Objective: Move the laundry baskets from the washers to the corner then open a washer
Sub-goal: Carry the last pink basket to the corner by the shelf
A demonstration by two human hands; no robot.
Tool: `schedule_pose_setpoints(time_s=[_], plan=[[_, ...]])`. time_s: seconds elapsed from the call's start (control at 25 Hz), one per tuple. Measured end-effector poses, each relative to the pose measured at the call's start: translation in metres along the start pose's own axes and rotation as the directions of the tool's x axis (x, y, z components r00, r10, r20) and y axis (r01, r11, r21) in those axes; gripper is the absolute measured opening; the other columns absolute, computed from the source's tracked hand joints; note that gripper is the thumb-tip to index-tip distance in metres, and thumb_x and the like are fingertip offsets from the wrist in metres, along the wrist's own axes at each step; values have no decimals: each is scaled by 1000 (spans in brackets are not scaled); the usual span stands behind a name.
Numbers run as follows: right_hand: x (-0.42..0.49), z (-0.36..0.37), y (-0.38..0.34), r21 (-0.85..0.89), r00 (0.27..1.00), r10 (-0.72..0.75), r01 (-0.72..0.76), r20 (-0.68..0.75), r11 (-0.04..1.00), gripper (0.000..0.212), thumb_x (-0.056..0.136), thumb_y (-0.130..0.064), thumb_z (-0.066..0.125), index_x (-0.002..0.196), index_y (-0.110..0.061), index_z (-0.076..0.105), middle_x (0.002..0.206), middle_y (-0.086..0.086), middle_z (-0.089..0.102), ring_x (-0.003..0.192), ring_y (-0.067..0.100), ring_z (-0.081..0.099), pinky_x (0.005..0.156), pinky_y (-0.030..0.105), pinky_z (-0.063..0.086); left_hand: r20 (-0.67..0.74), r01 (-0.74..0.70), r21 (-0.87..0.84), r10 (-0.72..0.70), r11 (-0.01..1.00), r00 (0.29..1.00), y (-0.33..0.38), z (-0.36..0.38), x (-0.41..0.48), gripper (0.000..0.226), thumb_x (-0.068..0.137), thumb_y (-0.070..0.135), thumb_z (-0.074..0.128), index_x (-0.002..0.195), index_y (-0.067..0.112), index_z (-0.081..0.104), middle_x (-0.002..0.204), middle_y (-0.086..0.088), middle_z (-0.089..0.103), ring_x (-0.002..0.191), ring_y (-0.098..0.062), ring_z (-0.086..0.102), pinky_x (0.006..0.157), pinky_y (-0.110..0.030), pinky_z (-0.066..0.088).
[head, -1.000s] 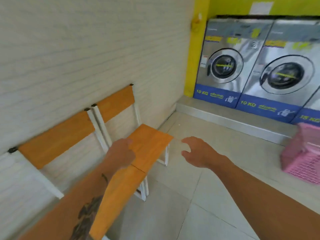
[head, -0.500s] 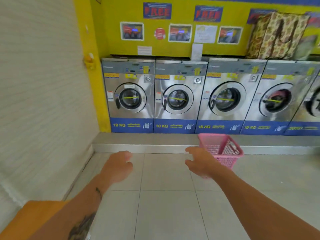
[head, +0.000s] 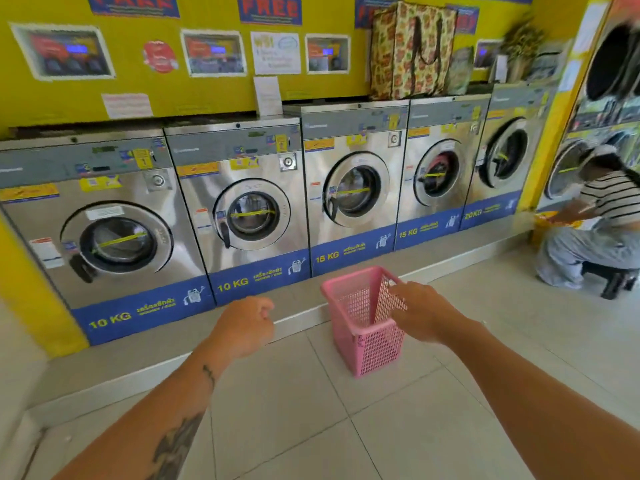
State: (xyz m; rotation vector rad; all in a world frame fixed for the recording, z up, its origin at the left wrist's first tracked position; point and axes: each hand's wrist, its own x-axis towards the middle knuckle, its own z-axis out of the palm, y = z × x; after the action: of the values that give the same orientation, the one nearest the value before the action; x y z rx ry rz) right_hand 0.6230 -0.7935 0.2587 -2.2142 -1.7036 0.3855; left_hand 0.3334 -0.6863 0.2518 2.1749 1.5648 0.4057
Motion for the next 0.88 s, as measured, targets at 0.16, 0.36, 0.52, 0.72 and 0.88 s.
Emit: schedule_pose_setpoints(time_s=[0.16,0.36,0.52,0.72,0.88], plan=[[88,-19,69,-8,1000,20,-20,1,1000,21,92,-14,52,108,-14,65,101,2,65,94,21,62,68,20,46,27,-34,-19,34,999,999,48,52,103,43,87,14,48,127,21,62,127,0,64,118,-21,58,95,-28,44],[211,-52,172,16,994,99,-100,49,995,45,91,-21,57,135,-10,54,137,9,57,125,26,52,104,36,40,86,81,-44,-77,996,993,98,112,206,43,81,17,49,122,15,65,127,-8,65,117,-24,60,96,-29,45],[301,-76,233,18,988,128,-129,83,991,49,89,-21,60,137,-12,52,140,9,55,126,26,52,107,35,39,106,162,-16,-160,987,981,120,142,283,40,85,12,52,123,17,65,128,-7,65,118,-24,59,98,-28,44],[415,-56,278,10,983,119,-122,142,993,50,89,-20,59,138,-14,51,140,9,54,124,25,53,104,31,38,130,256,-83,-244,963,961,119,188,395,50,79,15,51,127,22,63,129,-2,64,118,-23,59,101,-31,44],[504,-18,312,-82,966,107,-90,237,993,60,90,-19,56,147,-16,39,154,6,37,141,23,35,114,33,28,142,324,5,-321,946,936,106,244,489,49,75,30,48,122,29,61,127,3,63,120,-26,55,106,-44,38]])
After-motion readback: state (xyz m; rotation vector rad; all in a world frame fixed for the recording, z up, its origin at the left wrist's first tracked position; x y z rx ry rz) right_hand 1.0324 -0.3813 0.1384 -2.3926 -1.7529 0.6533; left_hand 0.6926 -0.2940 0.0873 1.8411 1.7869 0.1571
